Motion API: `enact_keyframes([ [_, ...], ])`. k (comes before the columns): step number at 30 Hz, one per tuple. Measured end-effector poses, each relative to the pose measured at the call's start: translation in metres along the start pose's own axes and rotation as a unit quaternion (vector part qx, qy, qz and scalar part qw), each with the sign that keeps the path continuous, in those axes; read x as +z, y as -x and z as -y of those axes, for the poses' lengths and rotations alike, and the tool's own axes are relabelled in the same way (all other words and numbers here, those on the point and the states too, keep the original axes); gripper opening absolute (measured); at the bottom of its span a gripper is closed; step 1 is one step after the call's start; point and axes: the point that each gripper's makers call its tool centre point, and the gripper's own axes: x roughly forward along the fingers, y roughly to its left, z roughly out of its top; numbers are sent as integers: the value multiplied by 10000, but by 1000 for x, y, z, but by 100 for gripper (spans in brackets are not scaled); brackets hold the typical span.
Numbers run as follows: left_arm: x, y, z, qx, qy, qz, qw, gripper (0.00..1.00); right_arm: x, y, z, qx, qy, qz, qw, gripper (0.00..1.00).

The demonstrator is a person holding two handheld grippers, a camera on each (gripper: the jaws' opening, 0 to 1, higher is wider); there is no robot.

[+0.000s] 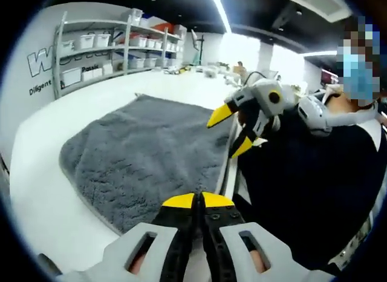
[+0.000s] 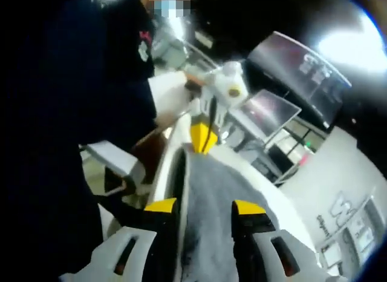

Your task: Open the folded towel by lifting each exposed corner and separating the folded layers until the towel lies flat within the target outline without major curled edges

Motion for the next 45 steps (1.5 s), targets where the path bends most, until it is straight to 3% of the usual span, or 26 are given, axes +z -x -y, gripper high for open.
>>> enact_keyframes([
  [6, 2, 5, -2, -22, -23, 104, 9999, 2, 6, -22, 9, -471, 467, -46, 9978, 33],
  [14, 5, 8, -2, -49, -61, 234, 9997, 2, 10, -39, 11, -617, 828, -171, 9945, 28],
  [18, 5, 6, -2, -69, -45, 201, 9998, 2, 20, -49, 15, -748, 1365, -168, 9877, 22],
  [23, 6, 6, -2, -118, -59, 196, 9997, 2, 20, -59, 13, -747, 1482, -274, 9857, 21],
  [28, 6, 7, -4, -128, -62, 214, 9997, 2, 19, -67, 17, -927, 1739, -412, 9795, 11],
  [35, 6, 3, -2, -157, -94, 216, 9996, 2, 14, -70, 15, -915, 1716, -490, 9797, 0],
  [40, 14, 3, -3, -44, -769, 440, 9961, 3, 18, -66, 19, -1037, 1444, -460, 9830, 0],
  [42, 14, 4, 0, -88, -722, 446, 9964, 4, 20, -63, 22, -1084, 1396, -419, 9834, 0],
  [45, 20, 7, -6, 139, -1115, 584, 9920, 13, 23, -60, 23, -1107, 1210, -366, 9858, 0],
])
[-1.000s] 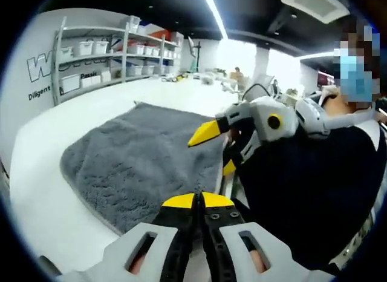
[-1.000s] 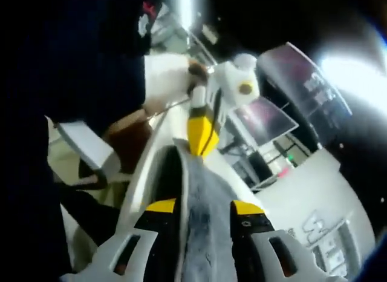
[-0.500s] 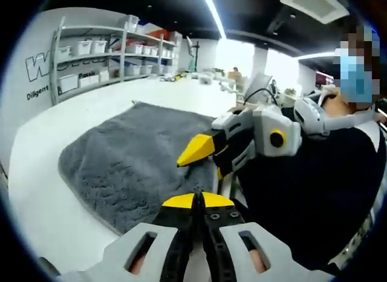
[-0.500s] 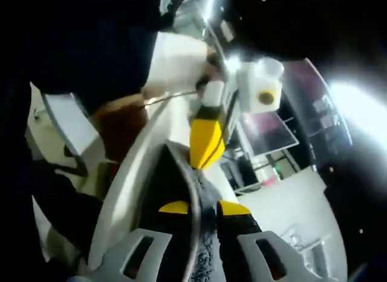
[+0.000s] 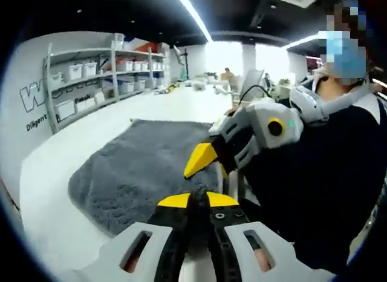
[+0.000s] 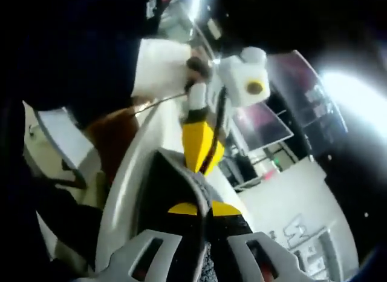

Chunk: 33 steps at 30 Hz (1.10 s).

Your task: Open the folded towel by lifting each exposed corner and separating the folded layers until the towel lies flat within the target outline without major curled edges

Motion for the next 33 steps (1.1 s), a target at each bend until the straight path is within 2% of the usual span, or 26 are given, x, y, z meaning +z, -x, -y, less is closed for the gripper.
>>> enact_keyframes([
  [2, 8, 3, -2, 225, -564, 204, 9979, 20, 1, 1, 1, 47, -289, -3, 9996, 0],
  [6, 10, 7, 10, 220, -865, 276, 9956, 31, 2, 2, 3, 118, -769, 24, 9970, 0],
  [9, 17, 9, 13, 309, -1247, 408, 9909, 37, 2, 2, 6, 234, -1382, 63, 9901, 0],
  [10, 18, 9, 14, 377, -1307, 388, 9900, 40, 2, 2, 7, 293, -1823, 75, 9828, 0],
  [12, 19, 5, 15, 380, -1327, 306, 9900, 46, 1, 1, 11, 340, -2234, 82, 9741, 0],
  [13, 19, 3, 16, 367, -1342, 274, 9899, 48, 2, 1, 13, 356, -2359, 98, 9711, 0],
  [15, 17, 1, 15, 347, -1379, 218, 9896, 50, 3, 1, 20, 369, -2816, 181, 9586, 0],
  [17, 14, -3, 10, 391, -1548, 118, 9871, 52, 4, 3, 29, 278, -3017, 310, 9525, 0],
  [19, 13, -6, 6, 477, -1564, 59, 9865, 54, 5, 4, 34, 334, -3381, 393, 9397, 0],
  [22, 10, -10, -5, 623, -1586, -38, 9854, 54, 5, 7, 41, 446, -4013, 571, 9131, 0],
  [24, 7, -12, -11, 680, -1642, -105, 9840, 53, 4, 8, 44, 484, -4245, 645, 9018, 0],
  [25, 2, -13, -16, 736, -1639, -241, 9834, 53, 3, 8, 46, 500, -4317, 676, 8981, 0],
  [26, 0, -13, -20, 773, -1635, -292, 9831, 52, 4, 10, 47, 577, -4486, 794, 8883, 0],
  [28, -1, -12, -24, 841, -1675, -304, 9818, 50, 2, 12, 48, 627, -4730, 849, 8747, 0],
  [30, 1, -11, -32, 1040, -1840, -321, 9769, 45, 0, 16, 53, 622, -4967, 953, 8604, 0],
  [31, 5, -8, -38, 1183, -2021, -274, 9718, 42, 1, 17, 53, 676, -5121, 1017, 8502, 0],
  [32, 8, -8, -41, 1274, -2106, -231, 9690, 39, 1, 17, 54, 694, -5176, 1040, 8465, 0],
  [33, 13, -6, -44, 1388, -2254, -171, 9642, 35, -2, 18, 58, 703, -5361, 1096, 8340, 0],
])
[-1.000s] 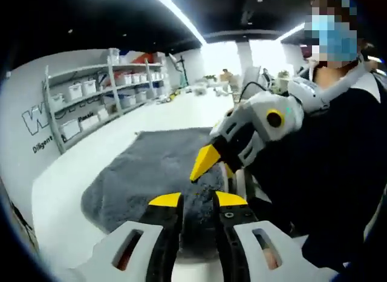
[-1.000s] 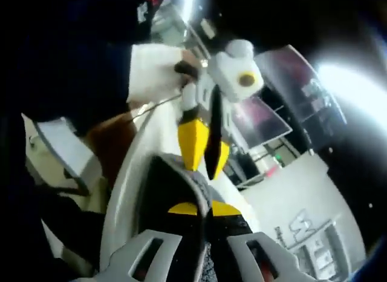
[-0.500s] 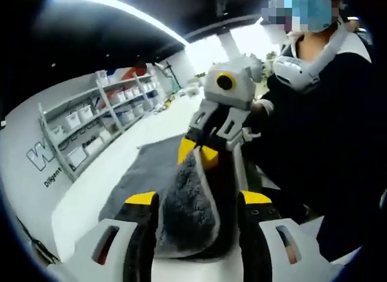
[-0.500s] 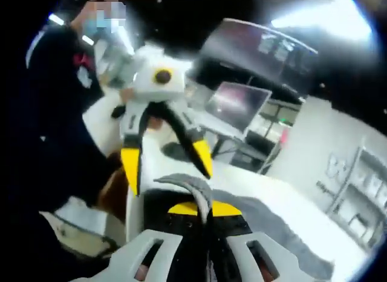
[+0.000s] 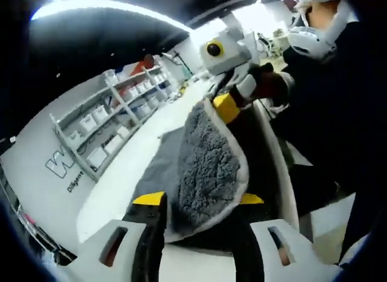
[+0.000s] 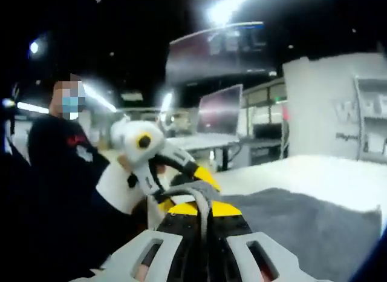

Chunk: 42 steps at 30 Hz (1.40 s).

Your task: Open the folded towel by lifting each exposed corner and separating the folded layers until the towel lies flat within the target outline without major curled edges

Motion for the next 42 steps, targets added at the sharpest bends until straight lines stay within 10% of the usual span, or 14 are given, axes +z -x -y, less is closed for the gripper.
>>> enact_keyframes([
  [10, 28, 5, -31, 665, -75, 797, 9946, 10, 8, 13, 12, 279, -935, 255, 9949, 0],
  [19, 49, 1, -38, 790, 168, 1201, 9895, 2, 6, 27, 30, -216, 709, 103, 9972, 2],
  [26, 71, -6, -48, 1037, 273, 1400, 9843, 2, 19, 32, 27, -768, 2521, 59, 9646, 14],
  [36, 85, -22, -49, 1175, -29, 1140, 9865, 2, 24, 24, 15, -996, 3353, -9, 9368, 25],
  [42, 95, -35, -42, 1102, -340, 972, 9886, 2, 28, 15, 23, -1204, 3281, -104, 9369, 32],
])
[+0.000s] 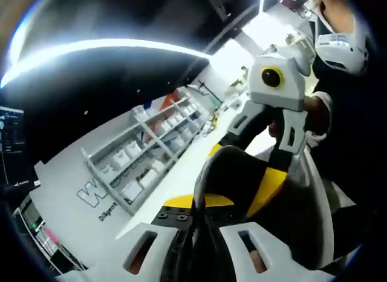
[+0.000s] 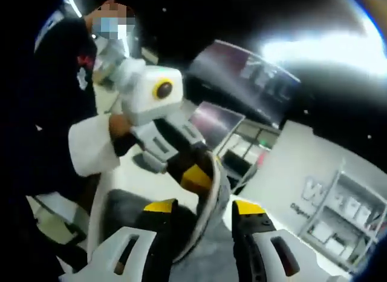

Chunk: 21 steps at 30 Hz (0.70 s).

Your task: Open the folded towel by lifting each exposed corner and separating the folded layers until the towel lies flat within the target outline without major curled edges

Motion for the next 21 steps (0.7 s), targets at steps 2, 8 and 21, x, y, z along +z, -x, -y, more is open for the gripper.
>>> enact_keyframes([
  [2, 4, -3, 2, -30, -45, 38, 10000, 2, 2, -3, 0, 87, -199, 93, 9997, 33],
  [8, 6, -8, 4, -86, -137, 28, 9999, 2, -14, -9, 12, -82, -132, -241, 9996, 25],
  [21, 9, 1, 4, -116, -214, 181, 9995, 2, -12, -1, 20, -5, -666, -52, 9978, 3],
])
